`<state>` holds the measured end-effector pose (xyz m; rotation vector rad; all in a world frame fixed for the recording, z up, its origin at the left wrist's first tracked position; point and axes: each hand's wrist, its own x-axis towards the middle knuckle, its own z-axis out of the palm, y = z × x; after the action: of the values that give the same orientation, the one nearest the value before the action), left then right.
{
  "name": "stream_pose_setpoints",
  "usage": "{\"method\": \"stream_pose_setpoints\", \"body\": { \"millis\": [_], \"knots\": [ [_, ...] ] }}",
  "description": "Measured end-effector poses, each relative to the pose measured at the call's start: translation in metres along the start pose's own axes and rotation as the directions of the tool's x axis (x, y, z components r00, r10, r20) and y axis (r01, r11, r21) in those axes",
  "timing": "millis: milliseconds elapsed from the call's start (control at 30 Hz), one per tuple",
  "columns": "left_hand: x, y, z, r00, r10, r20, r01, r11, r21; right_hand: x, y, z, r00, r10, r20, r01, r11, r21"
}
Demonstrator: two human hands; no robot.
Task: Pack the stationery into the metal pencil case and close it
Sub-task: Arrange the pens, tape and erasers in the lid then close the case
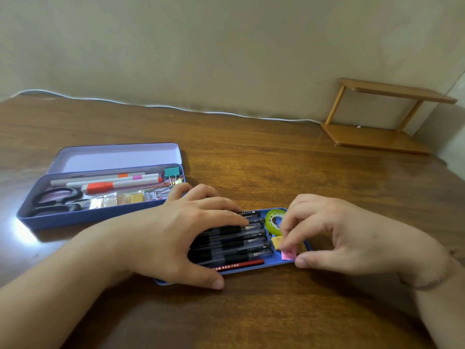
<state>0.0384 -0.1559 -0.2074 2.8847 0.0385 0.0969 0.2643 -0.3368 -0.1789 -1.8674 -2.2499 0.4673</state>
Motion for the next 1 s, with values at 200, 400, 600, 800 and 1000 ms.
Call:
{"method": "stream_pose_setpoints", "body": {
  "millis": [200,400,600,800,1000],
  "knots": [
    [0.0011,0.0012,0.0006,1.0,0.001,0.0,-0.001,1.0,0.01,-0.0025,-0.001,-0.0018,0.997,-0.024,0.069,0.024,1.0,-0.003],
    [0.0016,0.0024,0.0003,1.0,0.001,0.005,-0.001,1.0,0.009,-0.0026,-0.0031,-0.0014,0.999,-0.033,0.041,0.034,0.999,-0.019],
    [0.0018,0.0022,0.0003,1.0,0.001,0.019,-0.001,1.0,0.017,-0.0041,-0.0031,-0.0029,0.999,0.04,-0.037,-0.039,0.999,0.035],
    [0.002,0.0013,0.0007,1.0,0.005,0.015,-0.005,1.0,0.006,0.0024,0.0025,0.0031,0.998,-0.005,-0.066,-0.005,0.99,-0.139],
    [0.0018,0.0013,0.0009,1.0,0.006,0.014,-0.006,1.0,0.026,0.0017,-0.0006,0.0021,0.998,0.041,-0.054,-0.045,0.996,-0.072]
  ]
}}
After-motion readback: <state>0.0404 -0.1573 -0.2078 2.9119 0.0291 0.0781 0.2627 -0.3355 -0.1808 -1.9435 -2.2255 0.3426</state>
